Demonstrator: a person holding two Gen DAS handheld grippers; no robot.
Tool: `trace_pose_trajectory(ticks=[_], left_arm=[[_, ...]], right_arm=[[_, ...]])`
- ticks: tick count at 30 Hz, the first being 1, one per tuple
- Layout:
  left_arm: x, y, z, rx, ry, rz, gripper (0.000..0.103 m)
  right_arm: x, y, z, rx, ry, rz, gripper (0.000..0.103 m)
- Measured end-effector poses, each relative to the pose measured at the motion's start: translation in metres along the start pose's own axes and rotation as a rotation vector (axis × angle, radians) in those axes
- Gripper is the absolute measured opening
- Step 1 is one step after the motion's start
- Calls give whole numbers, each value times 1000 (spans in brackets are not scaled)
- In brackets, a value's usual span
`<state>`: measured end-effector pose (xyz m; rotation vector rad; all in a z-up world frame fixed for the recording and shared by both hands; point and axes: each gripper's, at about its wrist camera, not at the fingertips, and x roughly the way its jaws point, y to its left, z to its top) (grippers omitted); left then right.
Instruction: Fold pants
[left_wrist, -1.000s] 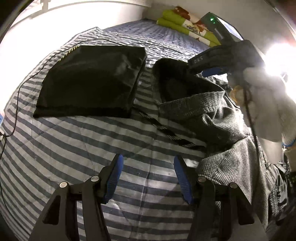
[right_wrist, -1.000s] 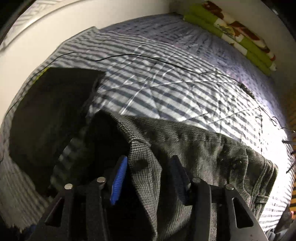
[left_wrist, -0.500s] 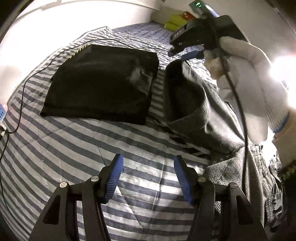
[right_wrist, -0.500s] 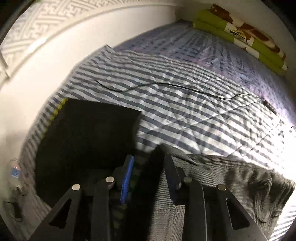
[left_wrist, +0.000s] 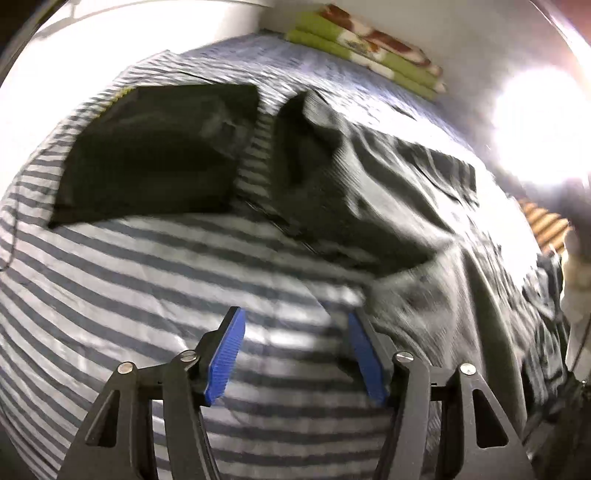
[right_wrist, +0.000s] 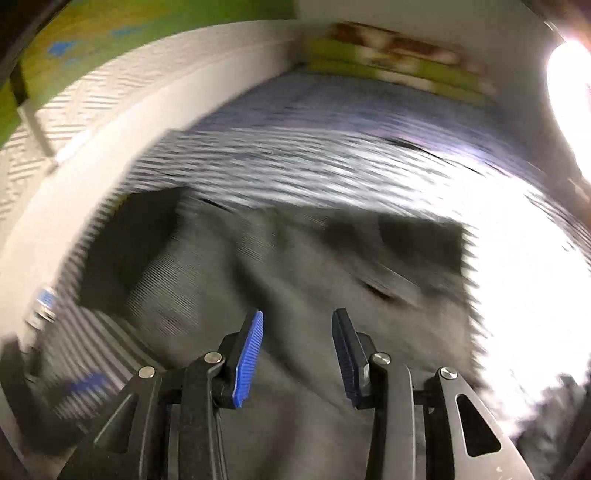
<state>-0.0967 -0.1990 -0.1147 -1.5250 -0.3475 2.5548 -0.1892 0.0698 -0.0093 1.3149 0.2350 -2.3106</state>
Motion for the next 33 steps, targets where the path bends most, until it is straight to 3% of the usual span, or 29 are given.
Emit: trace_pose_trajectory(ticks=[3, 6, 10, 13, 17, 21, 23, 26, 28, 29, 30, 33], left_arm=[[0, -15, -15, 42, 28, -12, 63], [-8, -26, -31, 78, 29, -30, 65], [-13, -28, -46, 92, 42, -7, 66], [-19, -14, -44, 76, 26, 26, 66], [-13, 2, -33, 40, 43, 21, 66], [9, -1, -31, 90, 86, 25, 66], [22, -8, -33, 121, 105, 56, 67], [27, -16, -29, 141, 76, 81, 67], [25, -17, -23, 115, 55, 68, 57], [23, -17, -19, 104, 42, 66, 28], [21, -18, -15, 96, 39, 64, 9], [12, -22, -3, 79, -8, 62, 3]], right_arm=[[-17, -66, -51, 81, 59, -100, 36], [-24, -123, -100, 221, 137, -109, 36], [-41, -149, -145, 323, 134, -146, 36], [-56, -125, -164, 281, 114, -90, 36], [-78, -54, -191, 135, 129, 54, 36], [-78, 12, -229, 29, 189, 209, 36], [-70, 42, -243, -32, 202, 225, 36], [-52, 81, -259, -136, 208, 179, 36], [-43, 95, -260, -154, 181, 155, 36], [-39, 103, -258, -155, 165, 149, 36], [-37, 109, -256, -167, 150, 132, 36], [-30, 116, -246, -176, 106, 63, 36]])
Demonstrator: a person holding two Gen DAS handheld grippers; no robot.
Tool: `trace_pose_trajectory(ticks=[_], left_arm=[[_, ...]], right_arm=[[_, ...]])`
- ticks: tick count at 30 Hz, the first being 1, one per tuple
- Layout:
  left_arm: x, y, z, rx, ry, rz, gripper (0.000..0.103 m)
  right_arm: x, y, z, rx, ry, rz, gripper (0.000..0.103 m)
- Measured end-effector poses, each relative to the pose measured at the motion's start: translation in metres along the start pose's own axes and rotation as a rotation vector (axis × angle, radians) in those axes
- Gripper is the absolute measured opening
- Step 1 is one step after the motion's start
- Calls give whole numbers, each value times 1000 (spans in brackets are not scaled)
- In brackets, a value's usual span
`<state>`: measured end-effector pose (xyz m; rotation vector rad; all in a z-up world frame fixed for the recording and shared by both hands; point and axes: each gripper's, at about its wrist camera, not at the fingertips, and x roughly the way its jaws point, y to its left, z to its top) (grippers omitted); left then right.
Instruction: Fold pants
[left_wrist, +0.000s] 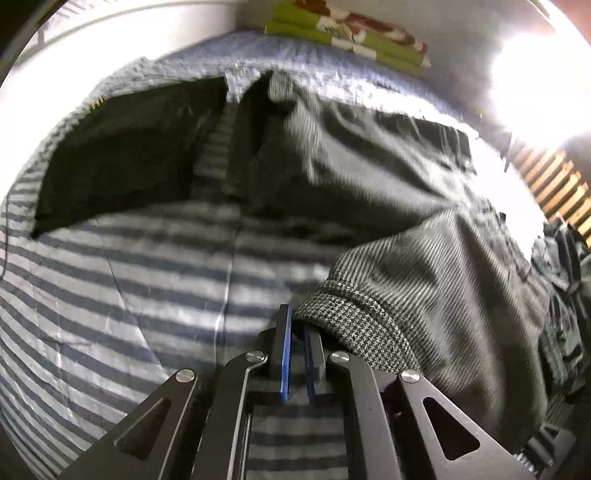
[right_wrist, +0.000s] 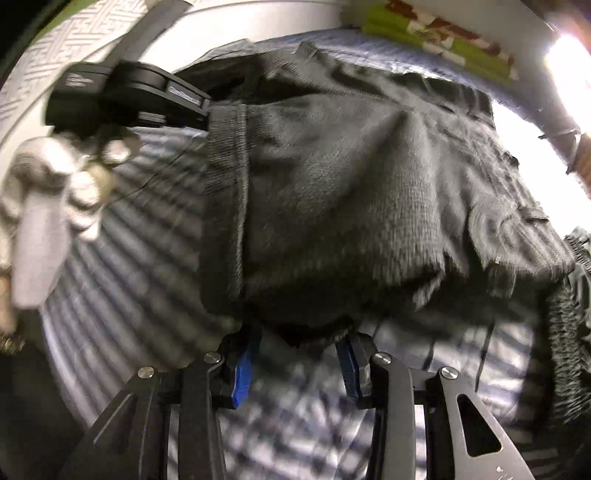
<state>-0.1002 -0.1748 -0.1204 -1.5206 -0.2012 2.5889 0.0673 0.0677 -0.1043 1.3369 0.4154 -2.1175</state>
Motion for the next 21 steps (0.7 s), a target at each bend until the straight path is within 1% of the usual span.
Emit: trace_pose_trajectory(ticks=[1, 2, 3, 4, 5, 6, 7, 8, 9, 10, 11, 12, 13, 14, 15, 17, 19, 21], left_arm=[[-4, -1, 2, 0, -10, 10, 3], [-10, -1, 7, -7, -28, 1, 3], [-16, 0, 11, -16, -43, -8, 3], [-19, -5, 16, -26, -58, -13, 3], [-29, -2, 22, -39, -86, -33, 2], [-37, -4, 24, -46, -104, -42, 3], [-47, -3, 27, -54, -127, -47, 3], [-54, 2, 32, -65, -154, -39, 7], [-57, 5, 32, -71, -163, -27, 7], [-58, 8, 33, -76, -163, -10, 9], [-57, 15, 34, -88, -151, -3, 11], [-55, 19, 34, -104, -135, -14, 11], [-50, 21, 34, -112, -120, -18, 12], [-48, 23, 34, -114, -100, -10, 14], [-44, 25, 32, -106, -91, 2, 19], [-44, 25, 29, -90, -86, 42, 23], [-45, 24, 25, -86, -89, 30, 23], [-48, 19, 21, -65, -89, 24, 24]], right_arm=[[4, -3, 5, 25, 15, 29, 33], [9, -6, 9, 62, 39, 66, 19], [11, -11, 12, 106, 64, 116, 14], [11, -18, 14, 167, 86, 202, 5], [8, -29, 17, 273, 98, 380, 3], [5, -34, 17, 334, 89, 488, 3], [-1, -41, 17, 408, 63, 640, 3], [-6, -44, 19, 424, 46, 698, 4], [-11, -43, 20, 406, 37, 687, 4], [-17, -37, 22, 334, 33, 571, 5], [-19, -32, 23, 273, 38, 476, 13], [-18, -30, 21, 235, 49, 420, 20], [-15, -28, 18, 229, 62, 405, 36], [-11, -30, 14, 239, 77, 393, 40], [-9, -30, 11, 245, 77, 375, 40], [-8, -35, 12, 250, 48, 317, 40], [-17, -41, 13, 268, -16, 269, 40], [-21, -47, 24, 276, -76, 245, 40]])
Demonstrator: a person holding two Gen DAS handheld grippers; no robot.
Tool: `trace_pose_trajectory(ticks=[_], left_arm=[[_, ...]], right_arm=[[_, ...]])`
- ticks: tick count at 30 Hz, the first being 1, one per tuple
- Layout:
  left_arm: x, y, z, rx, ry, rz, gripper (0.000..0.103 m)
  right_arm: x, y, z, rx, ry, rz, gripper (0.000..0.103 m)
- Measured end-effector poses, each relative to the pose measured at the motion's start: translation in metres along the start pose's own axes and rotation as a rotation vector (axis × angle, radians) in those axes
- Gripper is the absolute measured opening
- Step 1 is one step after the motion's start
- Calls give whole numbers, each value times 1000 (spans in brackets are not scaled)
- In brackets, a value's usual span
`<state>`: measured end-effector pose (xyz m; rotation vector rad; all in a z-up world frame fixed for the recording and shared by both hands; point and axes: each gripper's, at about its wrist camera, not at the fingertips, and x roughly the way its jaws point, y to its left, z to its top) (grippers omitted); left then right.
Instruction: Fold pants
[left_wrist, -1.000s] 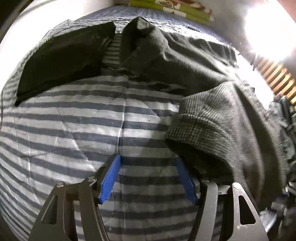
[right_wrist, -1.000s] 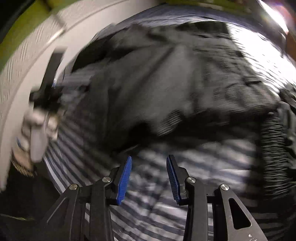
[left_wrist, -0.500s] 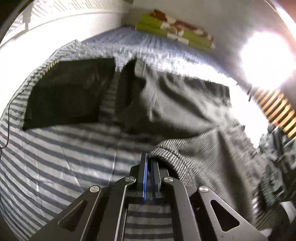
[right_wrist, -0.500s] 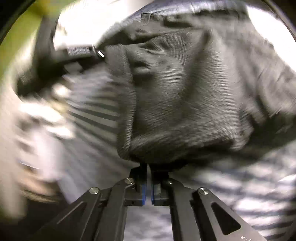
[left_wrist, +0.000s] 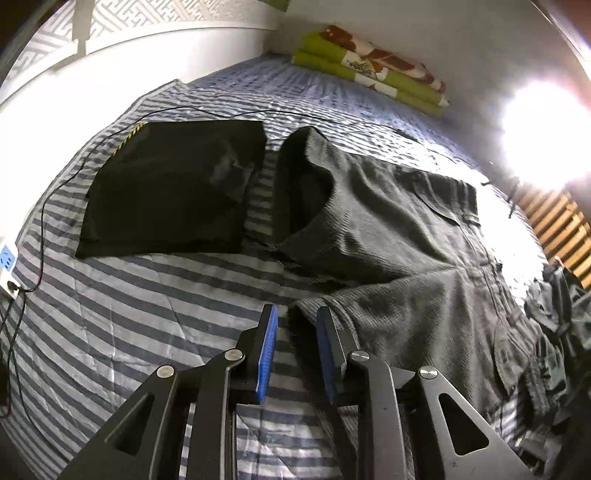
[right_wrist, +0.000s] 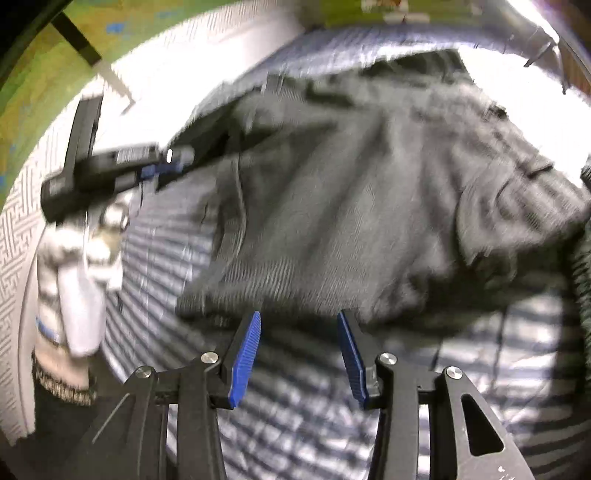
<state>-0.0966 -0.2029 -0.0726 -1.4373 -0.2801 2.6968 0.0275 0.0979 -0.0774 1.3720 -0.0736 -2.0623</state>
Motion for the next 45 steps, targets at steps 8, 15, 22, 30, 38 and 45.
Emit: trace_pose_trajectory(ticks=[8, 15, 22, 30, 38, 45], left_arm=[[3, -32, -35, 126, 65, -52, 35], [-37, -70, -92, 357, -10, 6, 54], [-60, -135, -164, 666, -24, -78, 68], [-21, -154, -203, 856, 20, 82, 72], [-12, -143, -200, 822, 43, 48, 40], [-25, -139, -186, 766, 1, 19, 32]], right_arm=[[43, 23, -19, -146, 93, -67, 40], [-15, -22, -23, -74, 25, -14, 40], [-65, -147, 10, 244, -90, -240, 42], [-43, -206, 43, 432, -90, -234, 48], [-40, -226, 53, 513, -106, -210, 29], [-51, -228, 50, 506, -127, -180, 12]])
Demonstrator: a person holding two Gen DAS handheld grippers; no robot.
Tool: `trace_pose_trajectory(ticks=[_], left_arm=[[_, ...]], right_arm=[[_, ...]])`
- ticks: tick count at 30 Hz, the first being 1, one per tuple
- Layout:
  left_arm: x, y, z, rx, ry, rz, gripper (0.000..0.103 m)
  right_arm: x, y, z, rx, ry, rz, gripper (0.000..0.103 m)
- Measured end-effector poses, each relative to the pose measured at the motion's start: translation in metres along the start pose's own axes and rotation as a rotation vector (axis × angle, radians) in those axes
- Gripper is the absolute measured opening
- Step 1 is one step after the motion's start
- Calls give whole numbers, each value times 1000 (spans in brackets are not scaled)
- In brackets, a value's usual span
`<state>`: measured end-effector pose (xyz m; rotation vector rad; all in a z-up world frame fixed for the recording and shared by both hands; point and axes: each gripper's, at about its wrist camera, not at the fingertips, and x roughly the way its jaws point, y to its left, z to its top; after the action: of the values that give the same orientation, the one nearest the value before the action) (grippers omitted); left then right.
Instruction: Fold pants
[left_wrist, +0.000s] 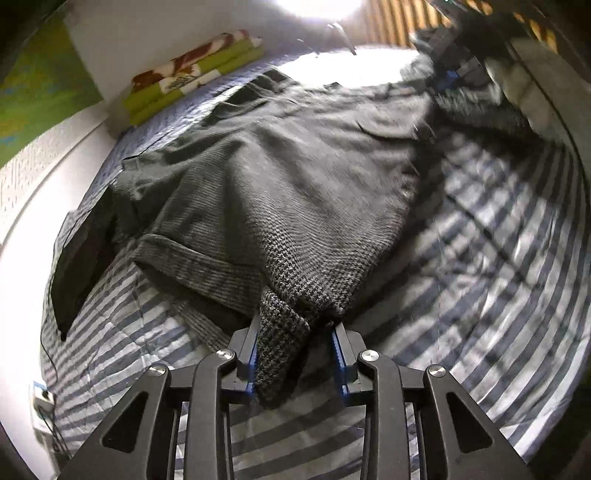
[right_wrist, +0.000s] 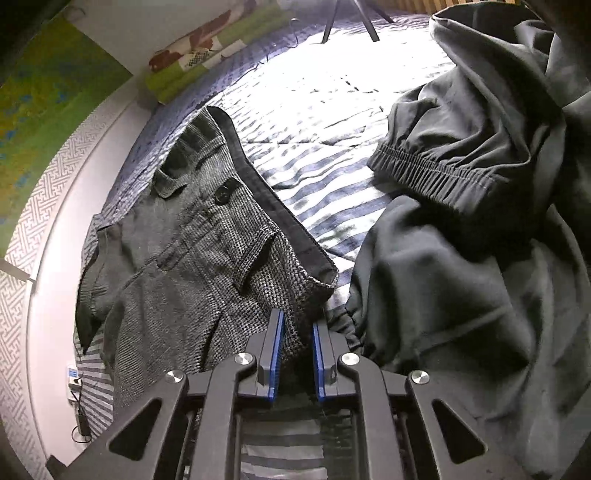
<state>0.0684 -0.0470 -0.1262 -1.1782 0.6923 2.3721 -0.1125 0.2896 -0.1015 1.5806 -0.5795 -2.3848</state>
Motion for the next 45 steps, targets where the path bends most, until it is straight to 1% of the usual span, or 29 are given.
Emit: trace_pose_trajectory(ticks=[2, 4, 5, 6, 7, 8, 9, 13, 14, 16, 18, 20, 22, 23, 24, 26, 27, 30, 32, 34, 35, 36, 37, 38, 40, 42, 43, 44, 45], left_arm=[[-5, 12, 3, -30, -19, 9, 32], [-8, 19, 4, -58, -29, -5, 32], [-5, 20, 3, -59, -10, -38, 35], [-1, 20, 3, -50, 8, -51, 44], [2, 17, 0, -38, 25, -36, 51], [3, 14, -3, -30, 32, -6, 63], [3, 12, -6, -26, 31, 15, 68], [-15, 6, -13, -12, -48, 97, 71], [-22, -3, -13, 23, -88, 145, 73], [-32, -17, -13, 90, -128, 189, 79], [-38, -13, -13, 80, -131, 160, 83], [-41, 15, -9, -33, -116, 72, 83], [-33, 53, -1, -160, -89, 73, 83], [-24, 82, 6, -252, -64, 65, 83], [-17, 100, 9, -316, -52, 35, 83], [8, 147, 17, -509, -10, -49, 82], [23, 164, 20, -568, 10, -74, 82], [64, 192, 29, -648, 74, -76, 74], [80, 202, 32, -692, 82, -108, 73], [91, 206, 33, -728, 89, -119, 61], [97, 209, 34, -745, 104, -138, 48], [102, 210, 33, -757, 107, -158, 26], [105, 211, 33, -767, 110, -181, 17], [106, 213, 34, -774, 110, -181, 9], [104, 216, 37, -767, 101, -167, 6], [99, 227, 42, -782, 81, -84, 5], [97, 235, 45, -801, 84, 28, 0], [96, 242, 46, -818, 90, 112, 0], [96, 247, 46, -826, 95, 126, 0]], right_arm=[[-4, 3, 1, -9, -14, 3, 11], [-1, 10, 2, -63, -14, -47, 11], [3, 13, 1, -91, 3, -78, 12], [7, 15, 0, -106, 23, -96, 14], [7, 14, 0, -108, 30, -102, 15], [4, 12, 0, -102, 21, -103, 17], [1, 11, 0, -104, 8, -106, 17], [-8, 3, 1, -122, 7, -118, 18], [-8, 0, 1, -118, 18, -104, 18], [-11, -6, 0, -100, 24, -94, 18], [-21, -3, -5, -102, -21, -145, 18], [-32, 10, -11, -163, -59, -150, 18], [-37, 27, -18, -222, -55, -107, 18], [-37, 37, -23, -258, -47, -96, 18], [-36, 46, -28, -294, -44, -103, 18], [-31, 60, -36, -354, -53, -127, 18], [-26, 64, -39, -367, -50, -133, 18], [-13, 63, -45, -358, -11, -131, 18], [-6, 60, -48, -359, 5, -138, 18], [0, 58, -51, -366, 14, -150, 18], [3, 56, -52, -367, 19, -154, 18], [5, 55, -52, -364, 24, -155, 18], [7, 53, -52, -358, 29, -153, 18], [8, 52, -51, -351, 33, -150, 18], [9, 50, -50, -347, 35, -147, 18], [10, 49, -50, -350, 37, -147, 18], [11, 48, -50, -353, 40, -147, 18], [12, 47, -49, -354, 42, -151, 18], [13, 46, -49, -350, 46, -152, 18]])
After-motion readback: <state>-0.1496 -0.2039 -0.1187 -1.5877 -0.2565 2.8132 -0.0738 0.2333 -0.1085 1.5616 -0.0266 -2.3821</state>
